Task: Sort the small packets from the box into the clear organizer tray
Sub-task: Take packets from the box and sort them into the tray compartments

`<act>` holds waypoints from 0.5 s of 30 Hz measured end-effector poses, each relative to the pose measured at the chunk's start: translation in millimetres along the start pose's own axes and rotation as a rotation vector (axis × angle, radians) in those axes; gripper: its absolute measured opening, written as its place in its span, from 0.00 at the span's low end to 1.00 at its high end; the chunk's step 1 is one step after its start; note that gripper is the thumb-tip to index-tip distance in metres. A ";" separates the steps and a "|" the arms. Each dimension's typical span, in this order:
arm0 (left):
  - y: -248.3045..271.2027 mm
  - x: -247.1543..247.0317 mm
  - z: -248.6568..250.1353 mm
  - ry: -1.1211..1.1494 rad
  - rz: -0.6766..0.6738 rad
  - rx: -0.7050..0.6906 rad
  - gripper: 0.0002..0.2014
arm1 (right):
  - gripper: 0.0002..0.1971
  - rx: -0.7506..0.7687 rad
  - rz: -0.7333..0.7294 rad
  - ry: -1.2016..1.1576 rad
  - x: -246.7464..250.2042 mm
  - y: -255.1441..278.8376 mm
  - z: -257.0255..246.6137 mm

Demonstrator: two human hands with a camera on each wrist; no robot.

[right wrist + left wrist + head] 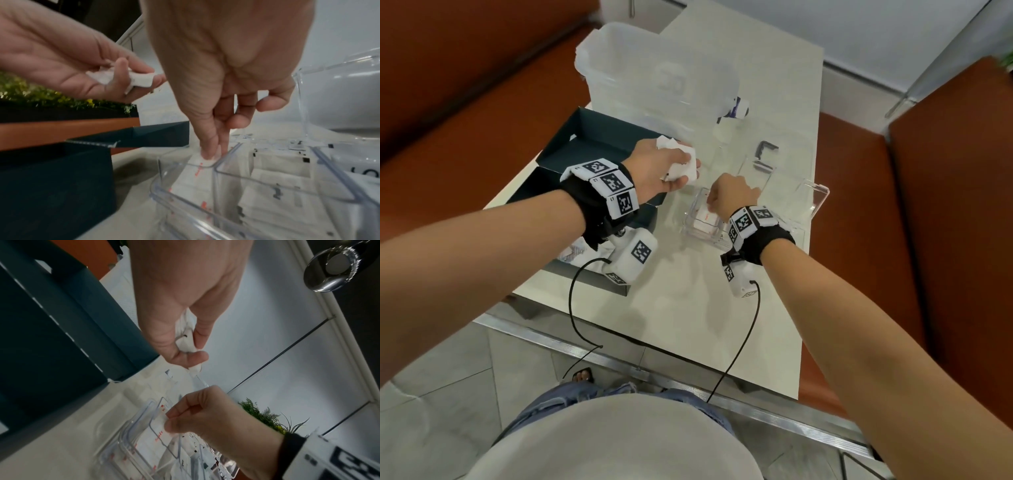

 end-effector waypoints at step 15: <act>-1.9 6.8 4.1 0.052 -0.085 0.031 0.05 | 0.11 0.151 0.087 0.312 -19.9 -1.4 -9.4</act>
Point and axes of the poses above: each hand's wrist, its own y-axis away from the middle knuckle, its own x-axis out of the back of the hand, z = x × y, the point moved 5 cm from there along -y, towards the middle knuckle, and after that the axes turned 6 degrees about -y, right-handed, at the moved point
